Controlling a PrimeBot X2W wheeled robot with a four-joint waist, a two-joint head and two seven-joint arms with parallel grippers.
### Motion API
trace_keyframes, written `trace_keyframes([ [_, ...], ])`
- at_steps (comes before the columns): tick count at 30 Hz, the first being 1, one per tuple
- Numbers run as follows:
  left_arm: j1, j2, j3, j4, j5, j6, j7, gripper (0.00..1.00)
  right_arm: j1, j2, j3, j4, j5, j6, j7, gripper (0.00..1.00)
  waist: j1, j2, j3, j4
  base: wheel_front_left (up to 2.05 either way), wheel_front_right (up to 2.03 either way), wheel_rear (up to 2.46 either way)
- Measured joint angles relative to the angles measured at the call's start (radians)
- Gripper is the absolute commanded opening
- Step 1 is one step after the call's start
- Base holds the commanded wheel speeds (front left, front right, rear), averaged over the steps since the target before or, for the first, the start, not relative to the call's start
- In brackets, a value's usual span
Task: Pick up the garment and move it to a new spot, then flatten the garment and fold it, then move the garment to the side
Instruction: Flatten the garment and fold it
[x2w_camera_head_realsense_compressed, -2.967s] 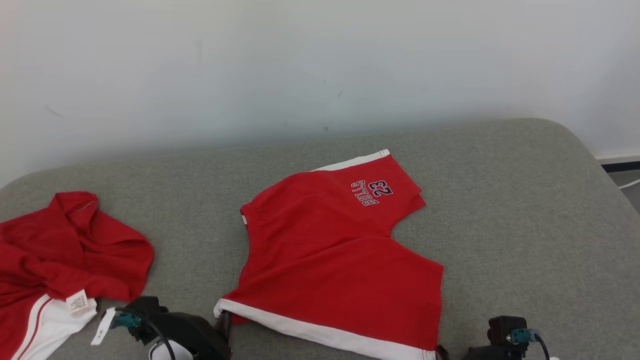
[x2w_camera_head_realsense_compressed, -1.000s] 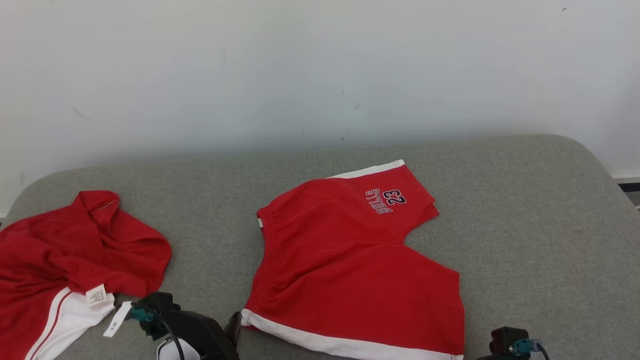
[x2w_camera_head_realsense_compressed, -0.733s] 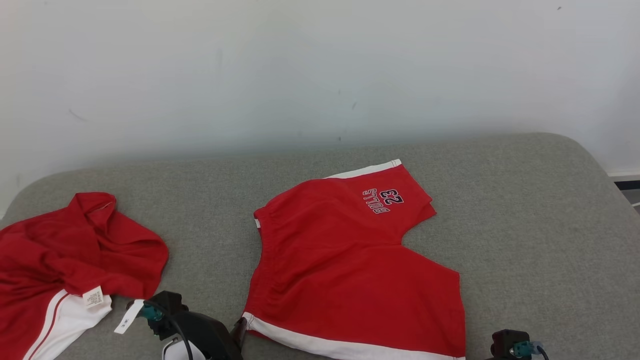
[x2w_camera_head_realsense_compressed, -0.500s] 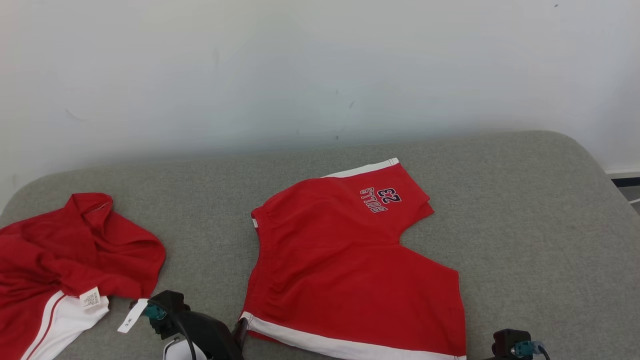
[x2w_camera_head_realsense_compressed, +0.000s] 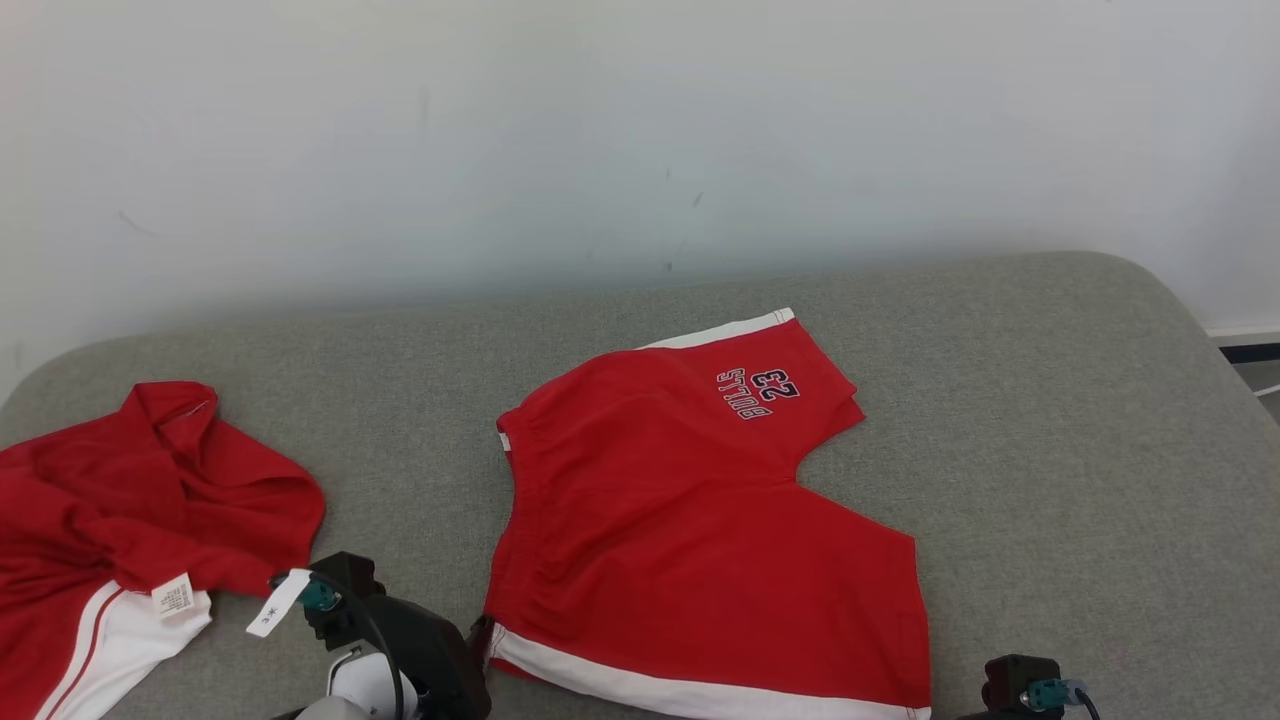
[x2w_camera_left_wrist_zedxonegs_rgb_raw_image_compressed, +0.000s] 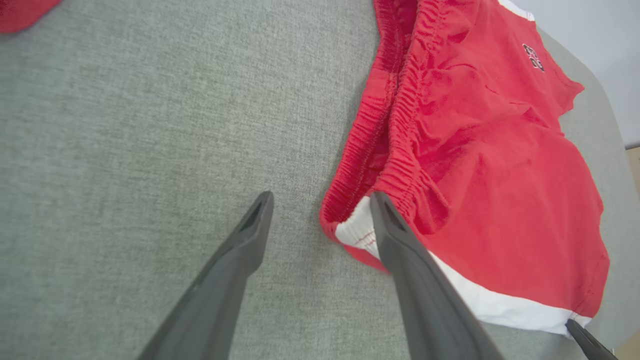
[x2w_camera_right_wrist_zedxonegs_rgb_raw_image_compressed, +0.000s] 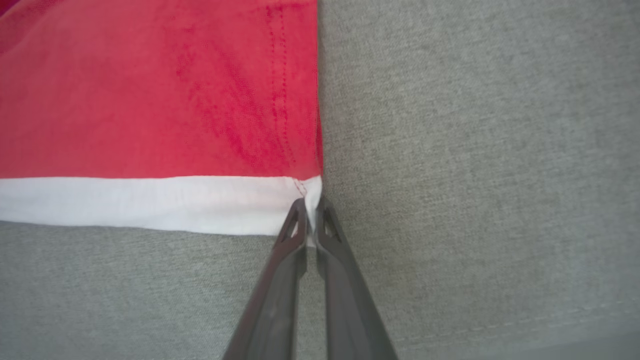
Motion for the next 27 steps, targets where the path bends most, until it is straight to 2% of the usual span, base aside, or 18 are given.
trace_keyframes([
  [6, 0.002, 0.000, -0.016, -0.009, -0.003, 0.000, 0.035, 1.00, 0.000, 0.000, -0.001, -0.001, 0.000, 0.000, 0.002, 0.00, 0.0000, 0.0000, 0.002, 0.002, 0.00, 0.00, 0.00],
  [14, 0.024, -0.001, -0.084, -0.074, -0.035, 0.000, 0.078, 1.00, 0.000, -0.001, -0.003, -0.003, 0.002, 0.000, 0.005, 0.00, 0.0000, 0.0001, 0.004, 0.004, 0.00, 0.00, 0.00],
  [27, 0.022, -0.001, -0.043, -0.080, -0.036, 0.000, 0.069, 1.00, 0.000, -0.002, -0.002, -0.006, 0.009, 0.000, 0.006, 0.00, 0.0000, 0.0000, 0.007, 0.004, 0.00, 0.00, 0.00],
])
